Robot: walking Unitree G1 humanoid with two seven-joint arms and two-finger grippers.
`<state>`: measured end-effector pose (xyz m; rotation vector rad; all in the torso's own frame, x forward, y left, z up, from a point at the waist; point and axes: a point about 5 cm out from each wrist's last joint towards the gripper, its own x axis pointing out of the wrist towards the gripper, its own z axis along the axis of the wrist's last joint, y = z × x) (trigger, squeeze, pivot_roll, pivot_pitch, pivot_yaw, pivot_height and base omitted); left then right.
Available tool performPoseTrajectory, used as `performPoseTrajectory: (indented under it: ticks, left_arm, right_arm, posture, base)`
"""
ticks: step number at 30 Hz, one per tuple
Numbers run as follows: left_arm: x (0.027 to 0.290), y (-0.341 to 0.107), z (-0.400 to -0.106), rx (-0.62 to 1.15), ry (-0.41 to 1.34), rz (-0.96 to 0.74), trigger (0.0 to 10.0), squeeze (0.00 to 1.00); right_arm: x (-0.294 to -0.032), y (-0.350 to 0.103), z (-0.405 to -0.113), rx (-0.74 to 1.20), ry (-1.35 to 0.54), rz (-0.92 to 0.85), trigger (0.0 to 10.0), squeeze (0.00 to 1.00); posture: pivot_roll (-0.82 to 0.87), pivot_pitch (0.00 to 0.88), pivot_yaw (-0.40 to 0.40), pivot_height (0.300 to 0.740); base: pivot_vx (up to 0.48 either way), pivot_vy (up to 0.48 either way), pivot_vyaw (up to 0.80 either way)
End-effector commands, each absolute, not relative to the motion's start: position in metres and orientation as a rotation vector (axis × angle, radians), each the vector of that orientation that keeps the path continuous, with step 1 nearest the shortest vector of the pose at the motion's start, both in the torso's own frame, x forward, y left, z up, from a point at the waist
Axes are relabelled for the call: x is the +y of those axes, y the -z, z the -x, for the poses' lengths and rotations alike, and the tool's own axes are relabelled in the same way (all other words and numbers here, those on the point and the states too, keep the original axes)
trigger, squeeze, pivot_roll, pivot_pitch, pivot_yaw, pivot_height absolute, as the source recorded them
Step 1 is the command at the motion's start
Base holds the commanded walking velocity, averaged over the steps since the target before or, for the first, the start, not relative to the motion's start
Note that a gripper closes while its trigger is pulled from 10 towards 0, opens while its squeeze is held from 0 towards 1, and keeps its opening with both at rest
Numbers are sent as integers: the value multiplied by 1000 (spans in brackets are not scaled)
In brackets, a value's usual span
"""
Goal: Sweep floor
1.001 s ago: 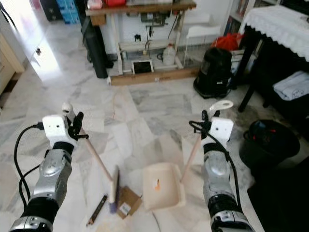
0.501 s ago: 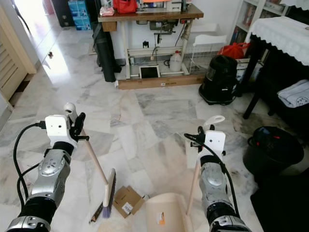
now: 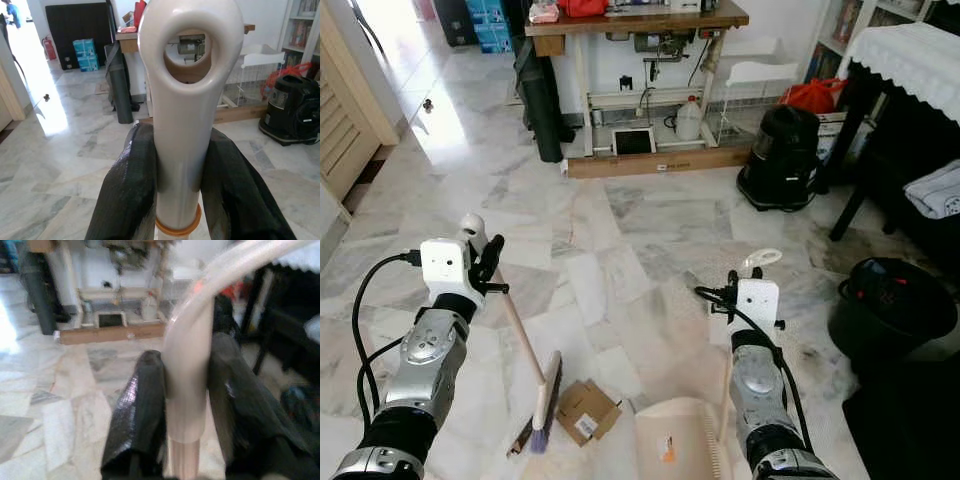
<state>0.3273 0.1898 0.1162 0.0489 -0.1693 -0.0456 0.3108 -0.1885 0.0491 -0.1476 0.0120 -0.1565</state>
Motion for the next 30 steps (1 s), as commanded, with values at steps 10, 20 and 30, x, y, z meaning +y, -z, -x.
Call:
performPoseTrajectory:
  ticks: [10, 20, 30]
  left_arm:
    - [199, -132, -324, -213, 63, -93, 10000, 0]
    - [201, -133, -320, -173, 123, -98, 10000, 0]
    - [200, -125, -317, -84, 231, -77, 10000, 0]
  right_arm:
    - [-175, -47, -313, 20, 142, 209, 10000, 0]
    - [-171, -33, -304, 84, 154, 231, 10000, 0]
    - [-171, -23, -292, 91, 173, 220, 10000, 0]
  posture:
    - [177, 66, 76, 740]
    - [203, 83, 99, 740]
    - [180, 79, 112, 740]
  base:
    - [0, 0, 0]
    - [0, 0, 0]
    - [0, 0, 0]
